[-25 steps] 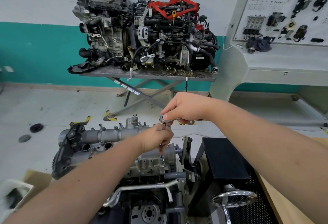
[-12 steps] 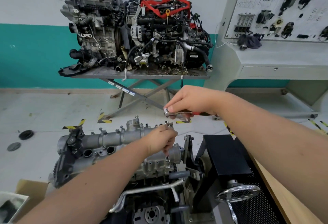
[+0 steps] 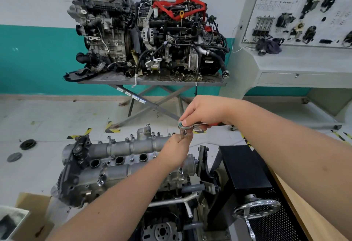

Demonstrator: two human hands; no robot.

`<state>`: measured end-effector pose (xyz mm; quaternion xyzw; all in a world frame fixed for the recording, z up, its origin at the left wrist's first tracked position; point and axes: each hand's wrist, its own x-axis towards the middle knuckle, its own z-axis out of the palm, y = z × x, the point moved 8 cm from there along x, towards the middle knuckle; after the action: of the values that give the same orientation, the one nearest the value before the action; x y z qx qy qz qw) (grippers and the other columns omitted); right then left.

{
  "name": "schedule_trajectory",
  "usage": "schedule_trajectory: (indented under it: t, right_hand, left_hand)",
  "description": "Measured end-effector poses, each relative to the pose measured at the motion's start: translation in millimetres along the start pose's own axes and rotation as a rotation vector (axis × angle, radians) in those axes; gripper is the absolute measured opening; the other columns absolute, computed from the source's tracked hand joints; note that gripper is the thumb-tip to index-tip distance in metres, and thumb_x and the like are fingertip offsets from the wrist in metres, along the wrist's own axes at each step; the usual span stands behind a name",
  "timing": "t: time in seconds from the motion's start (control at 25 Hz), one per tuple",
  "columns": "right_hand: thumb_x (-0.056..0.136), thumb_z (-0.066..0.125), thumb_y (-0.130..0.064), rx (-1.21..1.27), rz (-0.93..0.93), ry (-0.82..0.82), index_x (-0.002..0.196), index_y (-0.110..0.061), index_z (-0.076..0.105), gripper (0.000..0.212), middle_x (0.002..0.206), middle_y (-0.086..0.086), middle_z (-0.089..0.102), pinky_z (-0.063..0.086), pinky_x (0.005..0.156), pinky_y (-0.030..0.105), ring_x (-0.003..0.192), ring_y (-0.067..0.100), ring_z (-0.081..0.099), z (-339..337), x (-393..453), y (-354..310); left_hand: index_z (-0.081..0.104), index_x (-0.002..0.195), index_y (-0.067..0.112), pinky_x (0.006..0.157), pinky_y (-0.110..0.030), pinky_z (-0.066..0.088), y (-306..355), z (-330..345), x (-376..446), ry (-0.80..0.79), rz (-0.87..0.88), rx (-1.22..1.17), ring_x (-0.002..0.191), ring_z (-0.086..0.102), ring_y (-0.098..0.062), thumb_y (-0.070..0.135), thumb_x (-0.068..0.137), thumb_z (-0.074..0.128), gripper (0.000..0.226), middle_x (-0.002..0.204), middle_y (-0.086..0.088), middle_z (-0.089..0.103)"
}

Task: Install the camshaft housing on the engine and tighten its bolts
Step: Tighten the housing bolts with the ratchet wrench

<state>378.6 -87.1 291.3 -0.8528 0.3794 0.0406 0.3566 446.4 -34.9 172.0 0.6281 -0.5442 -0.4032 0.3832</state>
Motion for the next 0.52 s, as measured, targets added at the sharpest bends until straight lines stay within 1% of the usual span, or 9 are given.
schedule_trajectory:
  t: [0.12,0.24,0.32,0.4,0.52]
  right_hand:
    - [0.087,0.066,-0.027,0.068,0.045,-0.078,0.094,-0.027,0.08,0.016,0.086,0.002,0.078,0.041,0.062,0.035,0.061,0.016,0.055,4,-3,2]
    - [0.088,0.066,-0.023,0.105,0.083,-0.103,0.094,-0.019,0.08,0.016,0.088,0.006,0.077,0.039,0.067,0.037,0.065,0.02,0.053,5,-6,3]
    - [0.088,0.065,-0.023,0.108,0.128,-0.111,0.095,-0.016,0.08,0.018,0.09,0.008,0.077,0.037,0.069,0.038,0.067,0.021,0.052,7,-8,5]
    - [0.088,0.064,-0.026,0.11,0.191,-0.129,0.099,-0.013,0.079,0.022,0.093,0.007,0.077,0.036,0.063,0.032,0.065,0.018,0.051,9,-12,9]
    - [0.089,0.062,-0.03,0.076,0.257,-0.14,0.102,-0.014,0.078,0.026,0.093,0.001,0.078,0.03,0.053,0.026,0.06,0.013,0.049,10,-17,12]
  left_hand:
    - [0.041,0.06,0.013,0.063,-0.038,0.042,1,3,-2,-0.023,0.017,0.049,0.053,0.043,-0.021,0.063,0.09,0.031,0.059,0.051,-0.005,0.043]
    - [0.042,0.064,0.011,0.059,-0.048,0.051,2,3,-4,-0.041,0.0,0.014,0.05,0.046,-0.023,0.067,0.086,0.033,0.061,0.057,-0.01,0.044]
    - [0.041,0.062,0.012,0.062,-0.05,0.056,3,4,-4,-0.046,-0.013,0.02,0.046,0.046,-0.023,0.074,0.083,0.033,0.066,0.054,-0.008,0.044]
    - [0.039,0.059,0.014,0.06,-0.048,0.056,3,5,-4,-0.054,-0.013,0.05,0.043,0.046,-0.021,0.082,0.08,0.03,0.072,0.05,-0.003,0.043]
    - [0.037,0.057,0.016,0.056,-0.048,0.054,1,8,-4,-0.064,-0.019,0.063,0.042,0.043,-0.02,0.089,0.075,0.029,0.076,0.047,0.0,0.042]
